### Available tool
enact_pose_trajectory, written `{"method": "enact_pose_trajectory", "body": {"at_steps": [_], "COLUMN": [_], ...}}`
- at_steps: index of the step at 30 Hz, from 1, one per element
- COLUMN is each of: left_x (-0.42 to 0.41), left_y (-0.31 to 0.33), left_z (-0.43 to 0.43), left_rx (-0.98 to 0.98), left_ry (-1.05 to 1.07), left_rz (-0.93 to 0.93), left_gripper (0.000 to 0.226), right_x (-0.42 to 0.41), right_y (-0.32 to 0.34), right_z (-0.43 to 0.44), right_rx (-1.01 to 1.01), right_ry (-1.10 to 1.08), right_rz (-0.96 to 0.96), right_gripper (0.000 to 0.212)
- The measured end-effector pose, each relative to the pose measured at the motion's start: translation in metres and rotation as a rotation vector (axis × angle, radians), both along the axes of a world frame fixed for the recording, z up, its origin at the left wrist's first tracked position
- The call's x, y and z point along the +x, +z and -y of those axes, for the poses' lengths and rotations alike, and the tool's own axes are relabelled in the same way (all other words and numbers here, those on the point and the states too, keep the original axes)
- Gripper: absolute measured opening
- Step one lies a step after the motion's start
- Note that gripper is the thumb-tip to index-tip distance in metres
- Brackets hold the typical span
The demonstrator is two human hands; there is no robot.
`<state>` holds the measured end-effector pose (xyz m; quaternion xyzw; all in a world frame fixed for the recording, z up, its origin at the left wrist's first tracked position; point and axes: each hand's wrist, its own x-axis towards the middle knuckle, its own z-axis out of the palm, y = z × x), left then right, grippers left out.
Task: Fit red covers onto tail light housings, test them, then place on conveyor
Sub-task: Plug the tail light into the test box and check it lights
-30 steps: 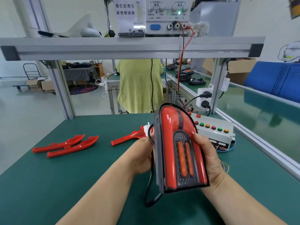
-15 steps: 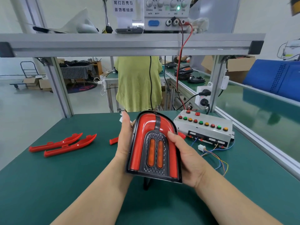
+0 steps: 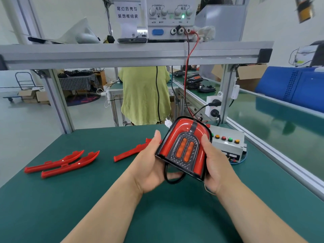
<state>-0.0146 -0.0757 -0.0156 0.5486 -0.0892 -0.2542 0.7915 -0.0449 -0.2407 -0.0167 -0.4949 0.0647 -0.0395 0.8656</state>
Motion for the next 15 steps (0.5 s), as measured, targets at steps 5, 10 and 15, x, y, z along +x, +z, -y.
{"method": "enact_pose_trajectory", "body": {"at_steps": [5,10,15], "left_x": [-0.010,-0.022,-0.036], "left_y": [0.003,0.015,0.027], "left_z": [0.005,0.010,0.013], "left_rx": [-0.064,-0.032,-0.111], "left_ry": [0.091,0.203,0.288], "left_rz": [-0.003,0.071,0.030], "left_gripper": [0.062,0.053,0.050], "right_x": [-0.002,-0.007,-0.013], "right_y": [-0.001,0.006,0.033], "right_z": [-0.004,-0.005,-0.004], "right_rx": [-0.160,-0.232,-0.181], "right_ry": [-0.072,-0.142,-0.123], "right_rz": [0.016,-0.026,-0.046], "right_gripper": [0.046,0.049,0.045]}}
